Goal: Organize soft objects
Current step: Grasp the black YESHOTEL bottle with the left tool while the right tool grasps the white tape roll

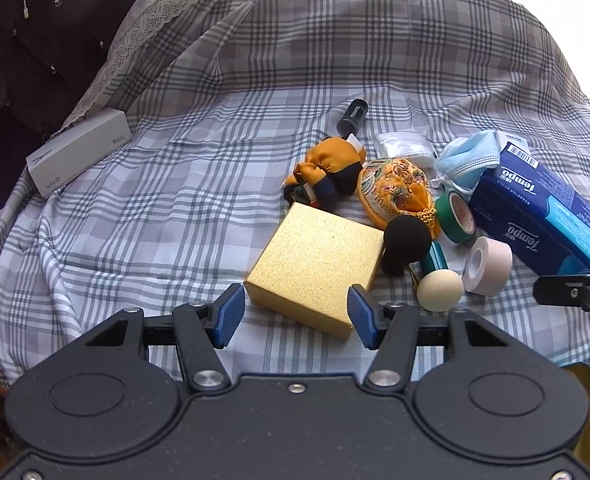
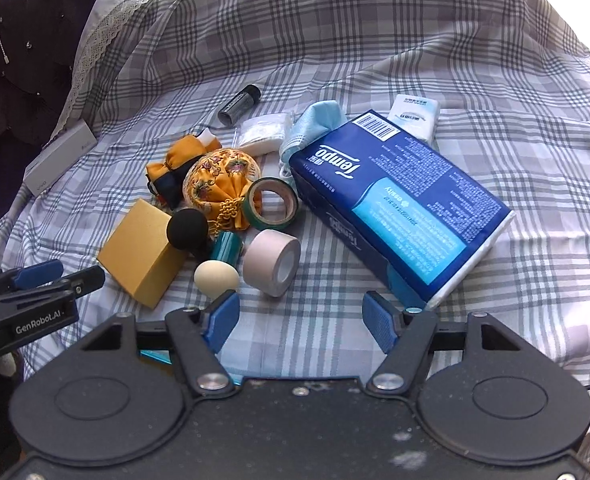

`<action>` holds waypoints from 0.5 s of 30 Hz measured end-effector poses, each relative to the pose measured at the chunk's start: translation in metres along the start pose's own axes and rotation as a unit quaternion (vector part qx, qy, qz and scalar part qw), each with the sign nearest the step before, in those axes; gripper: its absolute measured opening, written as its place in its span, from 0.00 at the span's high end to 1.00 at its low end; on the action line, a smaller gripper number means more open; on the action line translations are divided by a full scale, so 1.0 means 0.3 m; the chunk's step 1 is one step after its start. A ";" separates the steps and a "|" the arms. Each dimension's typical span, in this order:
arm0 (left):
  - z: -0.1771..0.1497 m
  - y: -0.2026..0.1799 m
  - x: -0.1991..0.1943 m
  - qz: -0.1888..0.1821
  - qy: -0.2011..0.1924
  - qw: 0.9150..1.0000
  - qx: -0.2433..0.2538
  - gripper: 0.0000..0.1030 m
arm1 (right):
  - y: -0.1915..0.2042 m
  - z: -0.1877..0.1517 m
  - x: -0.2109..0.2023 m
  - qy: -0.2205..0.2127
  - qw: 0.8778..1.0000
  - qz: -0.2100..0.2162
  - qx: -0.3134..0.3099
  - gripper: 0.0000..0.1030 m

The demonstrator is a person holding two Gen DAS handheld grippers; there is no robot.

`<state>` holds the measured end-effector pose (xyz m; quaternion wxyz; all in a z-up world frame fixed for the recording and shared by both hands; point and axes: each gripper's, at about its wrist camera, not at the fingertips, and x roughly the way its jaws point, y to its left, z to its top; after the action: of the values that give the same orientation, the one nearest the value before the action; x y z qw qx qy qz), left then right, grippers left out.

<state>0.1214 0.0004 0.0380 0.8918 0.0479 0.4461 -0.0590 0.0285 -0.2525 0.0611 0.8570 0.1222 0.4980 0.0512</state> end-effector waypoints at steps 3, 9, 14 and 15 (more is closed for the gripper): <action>-0.013 0.001 0.008 -0.010 0.005 1.000 -0.006 0.47 | 0.011 -0.002 0.038 -0.003 0.999 0.023 0.024 0.40; -0.040 0.018 0.022 -0.023 0.025 0.999 -0.025 0.47 | 0.073 0.031 0.123 -0.012 0.999 0.022 0.025 0.60; -0.057 0.024 0.015 -0.025 0.026 0.999 -0.029 0.47 | 0.073 0.028 0.178 -0.013 1.000 0.000 0.027 0.66; -0.059 0.023 0.013 -0.027 0.026 0.999 -0.027 0.47 | 0.064 0.022 0.182 -0.010 0.999 -0.004 0.032 0.66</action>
<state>0.1106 0.0096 0.0245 0.8789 0.0128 0.4718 -0.0699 0.0622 -0.2236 0.0232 0.8579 0.1482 0.4910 0.0310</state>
